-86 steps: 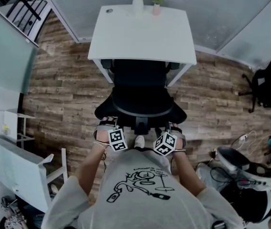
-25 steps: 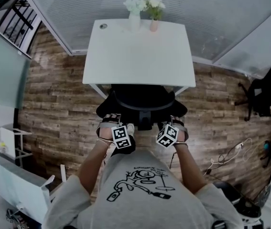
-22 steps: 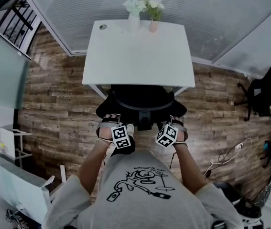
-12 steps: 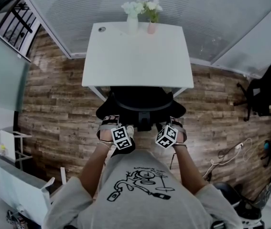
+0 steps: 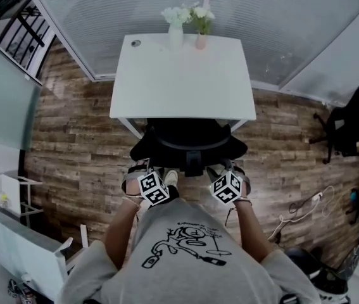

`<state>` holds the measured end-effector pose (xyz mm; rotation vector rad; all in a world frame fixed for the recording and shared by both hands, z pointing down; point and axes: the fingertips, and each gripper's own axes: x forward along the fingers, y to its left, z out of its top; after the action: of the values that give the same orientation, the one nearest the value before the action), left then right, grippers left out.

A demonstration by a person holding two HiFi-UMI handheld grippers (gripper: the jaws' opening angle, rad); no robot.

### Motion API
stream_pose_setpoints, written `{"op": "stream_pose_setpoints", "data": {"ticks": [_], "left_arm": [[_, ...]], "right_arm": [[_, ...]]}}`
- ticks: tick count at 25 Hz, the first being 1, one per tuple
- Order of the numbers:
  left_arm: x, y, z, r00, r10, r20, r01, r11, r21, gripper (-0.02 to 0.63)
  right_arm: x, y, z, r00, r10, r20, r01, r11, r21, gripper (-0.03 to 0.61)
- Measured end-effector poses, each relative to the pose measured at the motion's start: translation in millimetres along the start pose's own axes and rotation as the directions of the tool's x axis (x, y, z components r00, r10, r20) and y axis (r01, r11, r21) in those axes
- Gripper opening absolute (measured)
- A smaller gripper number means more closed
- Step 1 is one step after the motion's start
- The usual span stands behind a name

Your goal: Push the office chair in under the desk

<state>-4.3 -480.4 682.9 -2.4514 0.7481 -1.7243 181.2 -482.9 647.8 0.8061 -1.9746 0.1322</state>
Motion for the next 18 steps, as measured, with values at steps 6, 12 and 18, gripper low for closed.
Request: {"op": "stream_pose_setpoints", "data": {"ticks": [6,12,18], "left_arm": [[-49,15,46,0.975,-0.003,0.221,0.052,0.975,-0.218,0.104],[-119,43,105,0.819,0.032,0.573,0.305,0.822,-0.482,0.035],[-187,64,144,0.663,0.142,0.735,0.396,0.767,-0.505,0.002]], "right_arm": [[-34,-9,43,0.983,-0.001,0.184,-0.031,0.985,0.17,0.15],[-88,-23,101,0.909,-0.048,0.414,-0.093,0.945,0.314,0.089],[-140,-25,153,0.813,-0.078,0.577,-0.176,0.912,0.37,0.054]]}}
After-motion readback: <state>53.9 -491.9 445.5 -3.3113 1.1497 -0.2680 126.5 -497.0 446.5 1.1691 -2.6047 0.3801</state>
